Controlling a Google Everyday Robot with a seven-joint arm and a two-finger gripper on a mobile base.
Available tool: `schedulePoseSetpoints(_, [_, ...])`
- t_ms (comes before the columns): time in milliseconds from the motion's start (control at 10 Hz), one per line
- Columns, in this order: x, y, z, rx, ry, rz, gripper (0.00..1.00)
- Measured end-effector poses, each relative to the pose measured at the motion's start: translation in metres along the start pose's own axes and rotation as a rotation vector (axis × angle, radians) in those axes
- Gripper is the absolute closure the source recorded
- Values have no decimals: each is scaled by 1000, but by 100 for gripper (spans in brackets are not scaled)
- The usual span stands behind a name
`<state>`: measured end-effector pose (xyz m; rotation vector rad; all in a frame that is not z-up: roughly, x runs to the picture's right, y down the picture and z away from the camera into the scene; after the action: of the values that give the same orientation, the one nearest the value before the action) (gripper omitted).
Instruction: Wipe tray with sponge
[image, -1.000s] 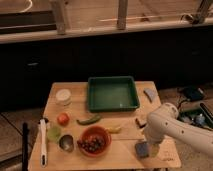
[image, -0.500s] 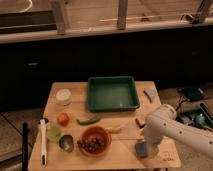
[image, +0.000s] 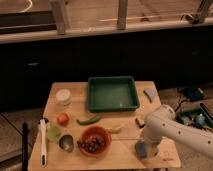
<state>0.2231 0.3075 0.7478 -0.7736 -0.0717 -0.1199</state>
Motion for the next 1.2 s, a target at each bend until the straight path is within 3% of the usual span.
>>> schedulePoseSetpoints(200, [-2,0,3,-3,2,1,38])
schedulePoseSetpoints(700, [-4,-2,5,-7,4,4,38])
schedulePoseSetpoints(1000, [-4,-5,1,-6,9,9,57])
schedulePoseSetpoints(1200, [-5,-6,-2,-4,11,13,61])
